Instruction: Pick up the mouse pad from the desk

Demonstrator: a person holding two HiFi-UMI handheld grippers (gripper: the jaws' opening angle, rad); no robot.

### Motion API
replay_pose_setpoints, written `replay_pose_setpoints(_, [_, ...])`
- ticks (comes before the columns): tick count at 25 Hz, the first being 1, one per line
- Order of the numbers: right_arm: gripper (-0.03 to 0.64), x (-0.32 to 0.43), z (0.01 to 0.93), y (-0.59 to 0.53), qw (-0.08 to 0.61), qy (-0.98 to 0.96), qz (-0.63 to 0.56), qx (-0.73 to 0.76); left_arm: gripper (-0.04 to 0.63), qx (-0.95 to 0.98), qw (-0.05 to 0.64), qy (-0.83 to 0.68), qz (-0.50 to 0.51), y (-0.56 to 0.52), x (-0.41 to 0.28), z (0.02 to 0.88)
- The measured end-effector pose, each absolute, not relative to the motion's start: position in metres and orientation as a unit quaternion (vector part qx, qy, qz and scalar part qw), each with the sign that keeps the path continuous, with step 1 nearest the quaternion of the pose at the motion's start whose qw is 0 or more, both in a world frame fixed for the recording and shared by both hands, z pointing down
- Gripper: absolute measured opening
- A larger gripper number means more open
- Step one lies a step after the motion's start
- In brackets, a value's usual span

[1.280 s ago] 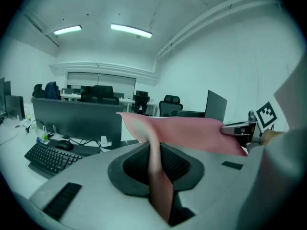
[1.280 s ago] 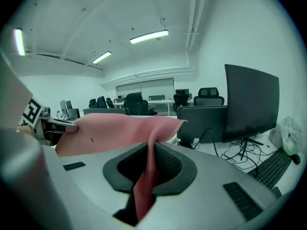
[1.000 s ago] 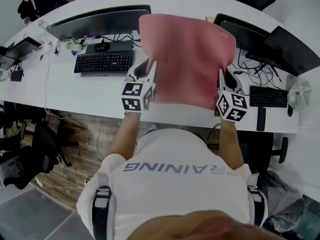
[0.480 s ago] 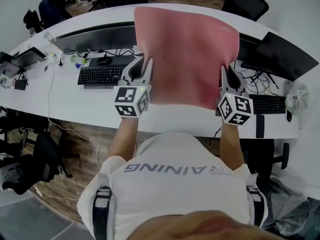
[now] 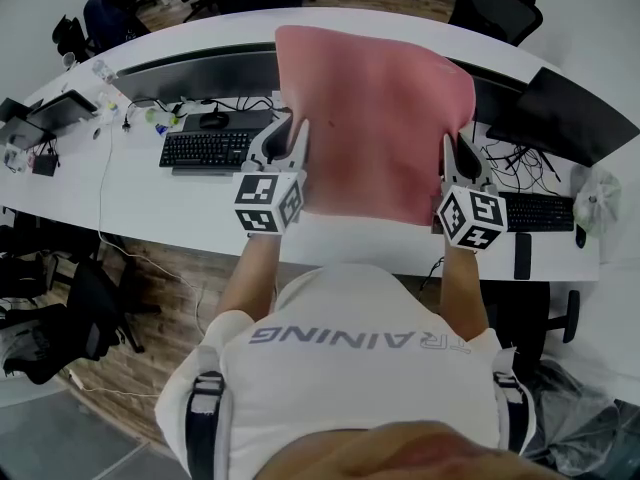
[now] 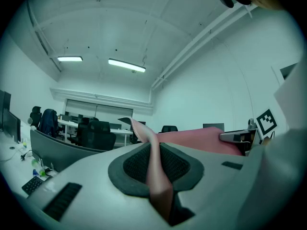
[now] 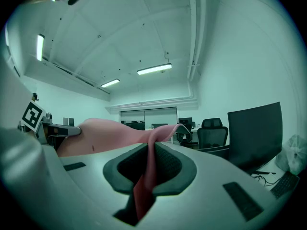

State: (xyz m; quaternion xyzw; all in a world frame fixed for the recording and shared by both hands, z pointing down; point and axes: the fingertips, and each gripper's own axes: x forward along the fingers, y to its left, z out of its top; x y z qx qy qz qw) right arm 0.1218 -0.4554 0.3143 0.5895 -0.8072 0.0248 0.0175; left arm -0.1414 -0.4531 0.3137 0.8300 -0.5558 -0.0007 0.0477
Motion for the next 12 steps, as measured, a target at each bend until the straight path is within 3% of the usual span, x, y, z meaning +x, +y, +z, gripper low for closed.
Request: replay_pose_setpoints(12, [0.058, 0.1165, 0.3232, -0.4563, 0.026, -0.806, 0.03, 0.59, 0.071, 0.831, 0.061, -0.553, 0.0, -0.4546, -0.1443, 0.3227])
